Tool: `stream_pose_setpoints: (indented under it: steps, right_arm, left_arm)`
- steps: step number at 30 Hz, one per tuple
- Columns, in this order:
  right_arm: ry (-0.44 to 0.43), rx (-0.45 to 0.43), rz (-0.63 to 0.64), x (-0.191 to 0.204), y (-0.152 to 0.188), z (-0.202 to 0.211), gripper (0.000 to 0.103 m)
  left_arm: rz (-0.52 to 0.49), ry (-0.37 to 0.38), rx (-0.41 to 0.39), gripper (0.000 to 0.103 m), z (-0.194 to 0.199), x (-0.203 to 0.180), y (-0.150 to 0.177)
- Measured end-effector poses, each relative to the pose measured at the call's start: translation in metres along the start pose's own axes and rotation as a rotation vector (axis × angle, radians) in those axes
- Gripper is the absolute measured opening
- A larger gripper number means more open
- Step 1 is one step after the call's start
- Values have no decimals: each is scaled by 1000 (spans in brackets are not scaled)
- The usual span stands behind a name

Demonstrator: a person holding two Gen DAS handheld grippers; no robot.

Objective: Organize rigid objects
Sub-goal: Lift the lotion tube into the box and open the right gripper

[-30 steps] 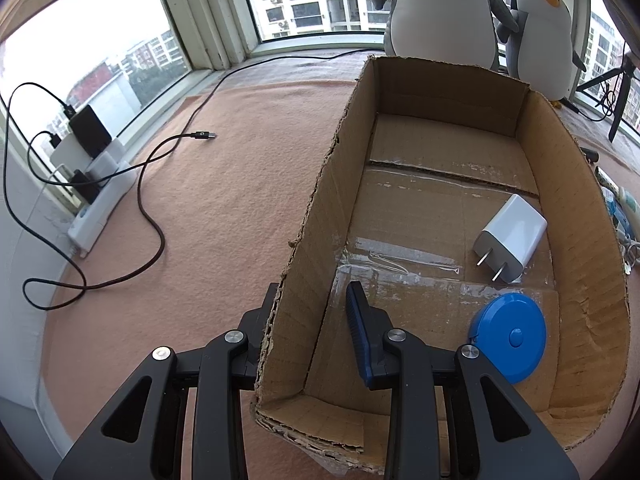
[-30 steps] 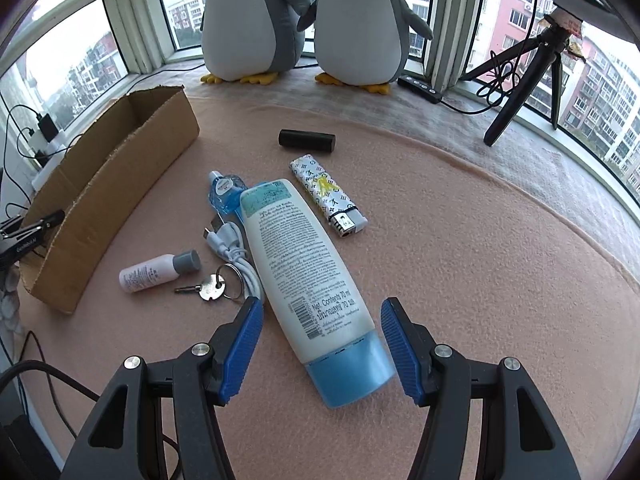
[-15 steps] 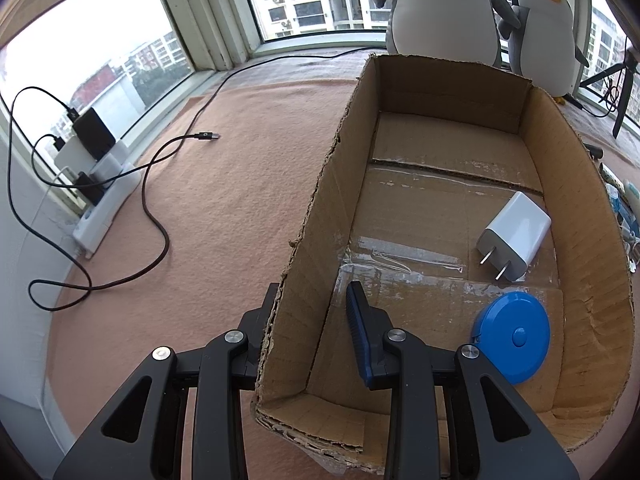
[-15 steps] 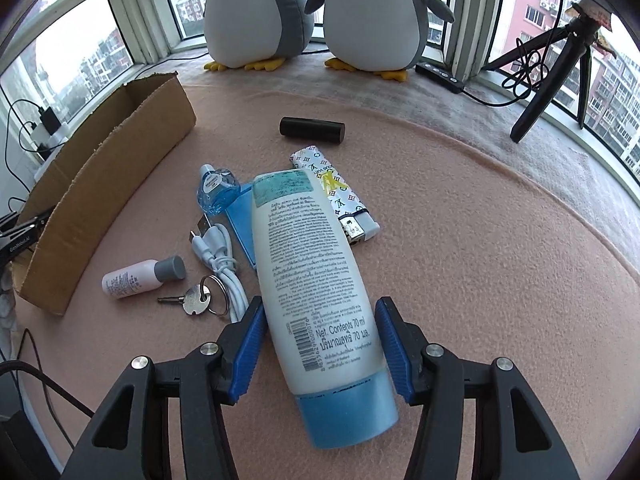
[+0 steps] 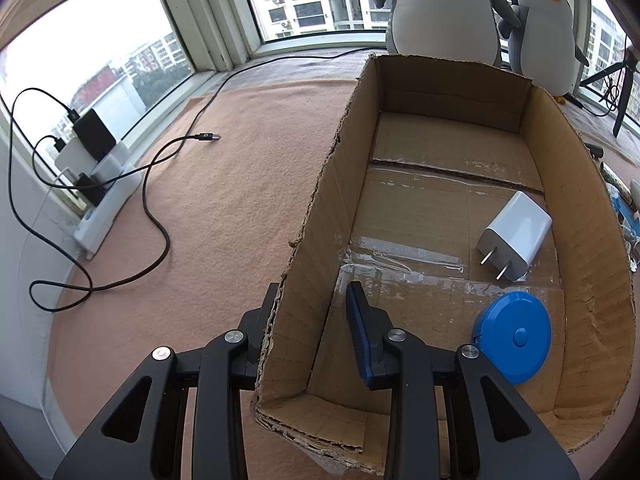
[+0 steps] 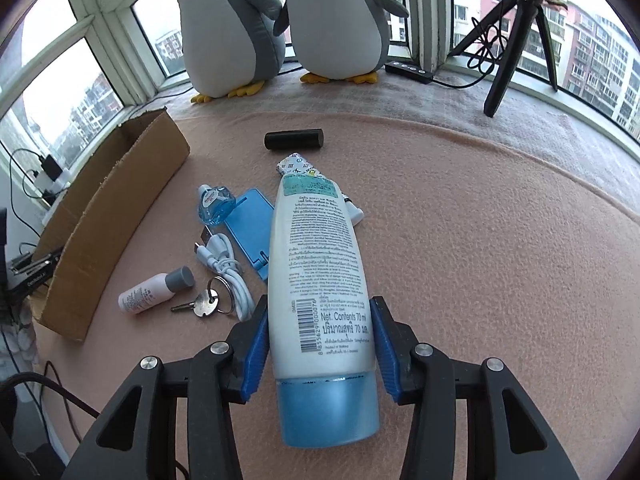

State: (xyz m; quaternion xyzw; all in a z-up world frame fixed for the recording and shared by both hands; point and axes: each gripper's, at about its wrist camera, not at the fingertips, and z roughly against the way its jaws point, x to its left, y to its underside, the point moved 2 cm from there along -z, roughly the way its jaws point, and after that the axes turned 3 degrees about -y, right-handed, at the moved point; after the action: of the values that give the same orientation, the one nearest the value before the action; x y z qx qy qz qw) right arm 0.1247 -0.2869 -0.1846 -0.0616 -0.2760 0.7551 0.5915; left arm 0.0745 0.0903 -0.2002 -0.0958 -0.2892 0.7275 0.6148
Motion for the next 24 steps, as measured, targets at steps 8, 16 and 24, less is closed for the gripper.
stream_pose_setpoints:
  steps: [8,16,24]
  right_arm:
    - [-25,-50,-54,1,3,17,41]
    - [-36,-39,-65,1,6,10,41]
    - [-186,-87,-205,0,-3,26,41]
  left_arm:
    - [0,0,0,31,0,0,0]
    - [0,0,0,31,0,0,0]
    - [-1,0,0,31,0,0,0]
